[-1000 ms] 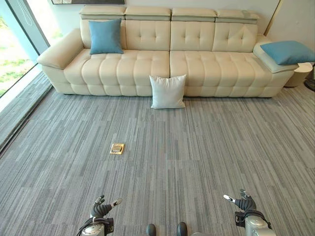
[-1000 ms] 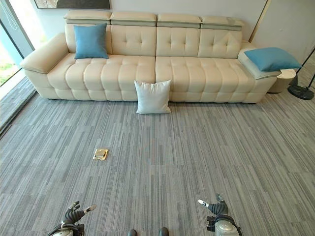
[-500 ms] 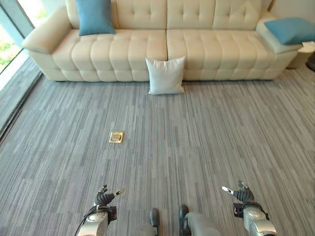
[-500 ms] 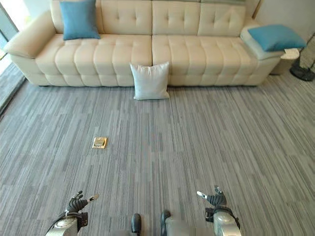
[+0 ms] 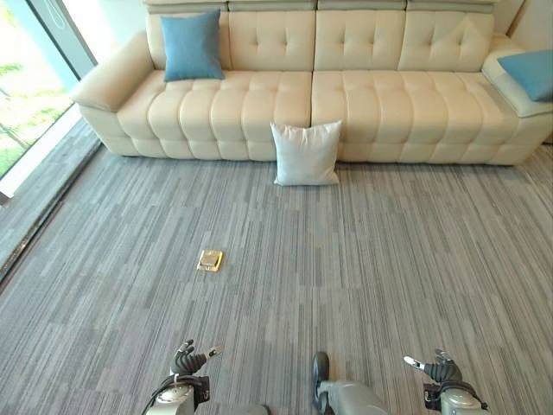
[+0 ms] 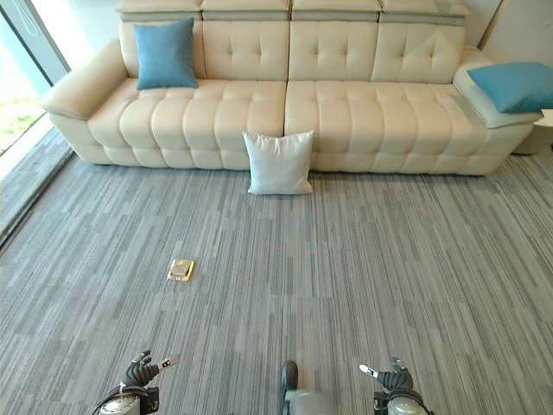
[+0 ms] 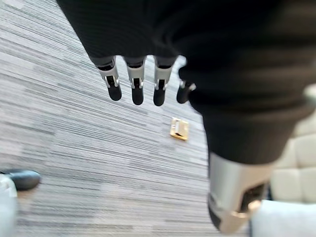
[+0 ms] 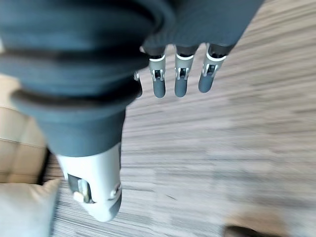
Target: Pick up all the scattered cushions and arrange them neatly on the sofa.
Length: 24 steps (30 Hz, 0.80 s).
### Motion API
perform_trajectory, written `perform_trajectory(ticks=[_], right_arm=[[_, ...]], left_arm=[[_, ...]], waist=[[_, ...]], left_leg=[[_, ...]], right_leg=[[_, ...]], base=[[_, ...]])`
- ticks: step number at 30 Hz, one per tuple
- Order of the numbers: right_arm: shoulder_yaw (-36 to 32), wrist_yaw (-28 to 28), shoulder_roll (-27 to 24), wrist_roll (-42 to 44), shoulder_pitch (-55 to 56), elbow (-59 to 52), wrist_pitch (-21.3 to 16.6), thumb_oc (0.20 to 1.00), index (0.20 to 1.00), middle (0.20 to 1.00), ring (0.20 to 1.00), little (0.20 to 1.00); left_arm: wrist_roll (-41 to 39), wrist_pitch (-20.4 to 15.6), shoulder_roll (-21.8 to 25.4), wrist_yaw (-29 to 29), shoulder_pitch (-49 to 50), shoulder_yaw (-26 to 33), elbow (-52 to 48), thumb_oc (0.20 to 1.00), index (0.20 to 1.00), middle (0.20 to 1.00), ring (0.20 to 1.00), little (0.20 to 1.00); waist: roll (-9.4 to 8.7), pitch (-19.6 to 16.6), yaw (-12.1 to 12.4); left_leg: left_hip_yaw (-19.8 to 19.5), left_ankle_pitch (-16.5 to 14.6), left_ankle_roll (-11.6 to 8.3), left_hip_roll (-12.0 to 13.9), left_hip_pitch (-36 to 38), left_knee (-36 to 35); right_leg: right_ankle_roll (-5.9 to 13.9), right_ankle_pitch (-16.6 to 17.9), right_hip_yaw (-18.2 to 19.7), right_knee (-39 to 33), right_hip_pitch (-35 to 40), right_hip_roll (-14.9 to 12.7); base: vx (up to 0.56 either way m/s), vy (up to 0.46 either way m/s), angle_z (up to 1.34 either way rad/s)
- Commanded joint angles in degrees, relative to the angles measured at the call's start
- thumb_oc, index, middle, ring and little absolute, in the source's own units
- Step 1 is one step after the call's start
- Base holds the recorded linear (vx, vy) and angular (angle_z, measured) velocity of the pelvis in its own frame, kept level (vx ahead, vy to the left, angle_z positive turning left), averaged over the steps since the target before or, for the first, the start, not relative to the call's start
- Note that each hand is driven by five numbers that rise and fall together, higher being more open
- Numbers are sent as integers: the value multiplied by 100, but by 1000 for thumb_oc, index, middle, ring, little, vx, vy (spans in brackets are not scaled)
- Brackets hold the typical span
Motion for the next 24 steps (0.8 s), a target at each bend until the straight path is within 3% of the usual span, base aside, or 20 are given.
perform_trajectory(ticks=[1,4,5,6,8,9,10,12,15,17,18,21,23,24], right_arm=[[-51,-33,-269,82,-273,-242,-145,1000,1000,1000,1000,1000],[-74,-59,-251,100,-215,-199,-86,1000,1000,1000,1000,1000],[-79,-46,-248,132,-181,-206,-86,1000,1000,1000,1000,1000],[-79,-46,-247,132,-178,-207,-86,1000,1000,1000,1000,1000],[-69,-47,-249,83,-147,-279,-72,1000,1000,1000,1000,1000],[-20,-50,-235,27,-136,-322,-71,1000,1000,1000,1000,1000],[-19,-50,-235,27,-135,-323,-71,1000,1000,1000,1000,1000],[66,-35,-250,-104,-130,-422,-50,1000,1000,1000,1000,1000],[85,-36,-225,-129,-196,-413,-31,1000,1000,1000,1000,1000],[118,14,-166,-159,-175,-446,-1,1000,1000,1000,1000,1000],[174,44,-87,-212,-204,-444,-30,1000,1000,1000,1000,1000],[250,143,36,-258,-209,-477,-26,1000,1000,1000,1000,1000],[317,128,67,-316,-285,-529,-27,1000,1000,1000,1000,1000],[317,128,66,-316,-287,-529,-26,1000,1000,1000,1000,1000]], left_arm=[[-135,-201,190,-24,-432,32,-148,1000,1000,1000,1000,1000],[-100,-167,224,10,-456,-2,-141,1000,1000,1000,1000,1000],[-39,-147,238,-19,-422,-27,-146,1000,1000,1000,1000,1000],[-39,-147,239,-20,-419,-27,-146,1000,1000,1000,1000,1000],[40,-104,267,-39,-329,-40,-225,1000,1000,1000,1000,1000],[84,-72,277,-24,-268,-34,-264,1000,1000,1000,1000,1000],[84,-71,277,-24,-266,-33,-266,1000,1000,1000,1000,1000],[212,-17,291,-13,-189,-50,-303,1000,1000,1000,1000,1000],[223,-2,312,33,-178,-11,-228,1000,1000,1000,1000,1000],[202,-16,319,46,-111,39,-236,1000,1000,1000,1000,1000],[182,-32,299,59,-165,19,-84,1000,1000,1000,1000,1000],[207,-16,355,62,-180,37,-64,1000,1000,1000,1000,1000],[166,-6,388,88,-215,25,-117,1000,1000,1000,1000,1000],[166,-6,387,88,-216,26,-116,1000,1000,1000,1000,1000]], waist=[[55,338,-142],[-68,422,-110],[-165,435,-92],[-170,443,-90],[-206,426,-81],[-178,407,-70],[-185,405,-80],[-98,332,-104],[-109,233,-136],[-113,135,-99],[-183,-70,-90],[-328,-73,-22],[-356,76,11],[-353,68,14]], left_leg=[[230,1510,-20,-346,317,585],[413,1114,219,-331,-238,560],[432,734,383,-493,-674,160],[435,732,387,-499,-653,149],[395,631,463,-585,-758,-876],[217,1008,430,-560,-761,-1902],[209,1057,430,-571,-726,-1980],[-98,1394,283,-548,-831,-3042],[121,1508,136,-525,-1034,-3042],[104,1503,230,-523,-886,-3042],[126,1634,364,-647,-711,-3042],[275,1308,671,-761,-345,-3016],[417,1101,856,-862,-9,-3035],[421,1107,856,-859,-20,-3038]], right_leg=[[204,-651,125,-59,326,56],[130,-798,192,-88,596,-21],[174,-824,248,-190,830,-104],[178,-826,249,-201,851,-110],[237,-913,277,-228,970,-162],[255,-966,288,-228,1074,-127],[255,-965,278,-229,1076,-134],[271,-1088,268,-219,1278,-68],[353,-1124,438,-350,1624,-76],[411,-1226,551,-370,1798,-98],[561,-1304,588,-29,1866,-309],[723,-646,664,1675,1327,-556],[807,128,599,3012,673,-762],[806,128,604,3025,652,-760]], base=[[338,-210,-4],[300,-141,-1],[304,-95,8],[319,-62,20],[321,3,16],[298,11,-21],[276,14,-24],[449,73,-16],[540,140,-11],[632,220,-42],[802,313,-57],[628,273,-16],[269,191,-42],[314,262,-8]])
